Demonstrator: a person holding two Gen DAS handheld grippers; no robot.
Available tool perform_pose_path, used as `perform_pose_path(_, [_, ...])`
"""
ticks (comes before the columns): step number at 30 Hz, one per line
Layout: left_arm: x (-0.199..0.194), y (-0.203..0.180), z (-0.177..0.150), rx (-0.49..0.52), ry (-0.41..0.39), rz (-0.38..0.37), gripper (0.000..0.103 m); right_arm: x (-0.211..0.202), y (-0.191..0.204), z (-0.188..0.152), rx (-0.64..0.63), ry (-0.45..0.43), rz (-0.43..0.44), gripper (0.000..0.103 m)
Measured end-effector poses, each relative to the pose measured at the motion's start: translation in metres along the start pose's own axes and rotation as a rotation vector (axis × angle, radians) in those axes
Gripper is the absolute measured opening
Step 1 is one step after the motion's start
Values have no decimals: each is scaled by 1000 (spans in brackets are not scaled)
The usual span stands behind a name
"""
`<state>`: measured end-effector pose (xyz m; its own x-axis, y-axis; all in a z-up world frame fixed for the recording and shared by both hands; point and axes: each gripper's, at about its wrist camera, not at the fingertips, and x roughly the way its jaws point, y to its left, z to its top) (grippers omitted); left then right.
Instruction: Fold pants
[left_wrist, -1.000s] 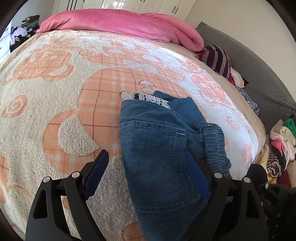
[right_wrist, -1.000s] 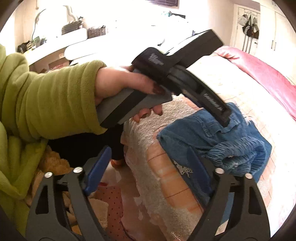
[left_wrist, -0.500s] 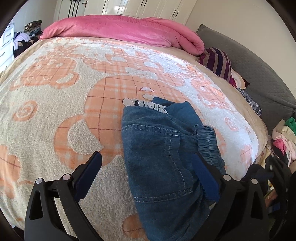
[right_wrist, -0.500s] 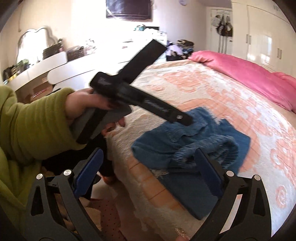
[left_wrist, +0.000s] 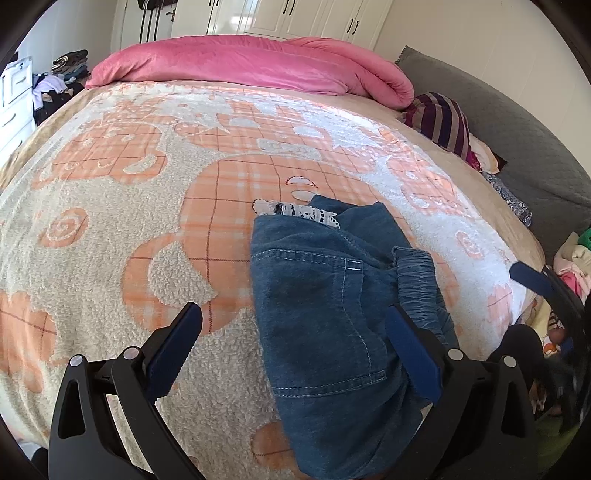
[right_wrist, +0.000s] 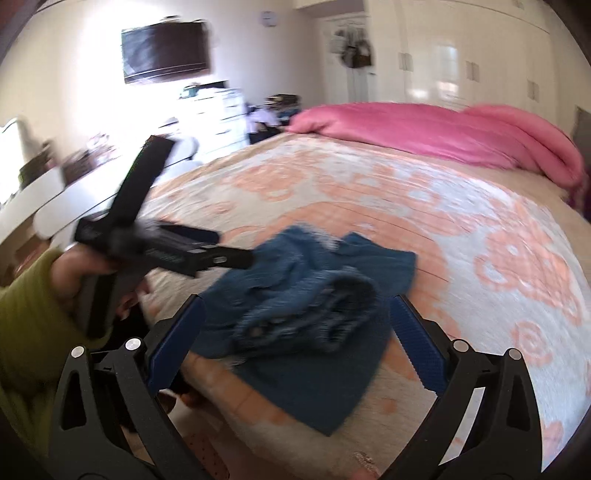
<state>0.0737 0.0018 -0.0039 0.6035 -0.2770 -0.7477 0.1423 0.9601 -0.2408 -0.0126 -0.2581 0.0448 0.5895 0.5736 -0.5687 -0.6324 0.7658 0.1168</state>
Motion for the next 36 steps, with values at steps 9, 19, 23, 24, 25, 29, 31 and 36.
perform_pose_path(9, [7, 2, -4, 8, 16, 25, 99, 25, -29, -13, 129, 99, -73, 94])
perform_pose_path(19, [18, 6, -13, -20, 35, 2, 99, 55, -50, -20, 244, 209, -56, 94])
perform_pose_path(23, [27, 8, -18, -50, 51, -33, 99, 69, -60, -21, 310, 240, 0, 89])
perform_pose_path(24, [30, 9, -19, -56, 54, -39, 99, 74, -62, -22, 322, 255, 16, 85])
perform_pose_path(25, [33, 10, -20, -65, 57, -55, 99, 79, -64, -23, 334, 272, 34, 80])
perform_pose_path(29, [42, 10, -19, -81, 49, -94, 98, 96, -74, -25, 403, 293, 109, 78])
perform_pose_path(31, [47, 6, -17, -71, 53, -102, 98, 103, -77, -25, 409, 303, 130, 76])
perform_pose_path(36, [59, -1, -13, -61, 66, -113, 67, 114, -75, -23, 359, 291, 164, 69])
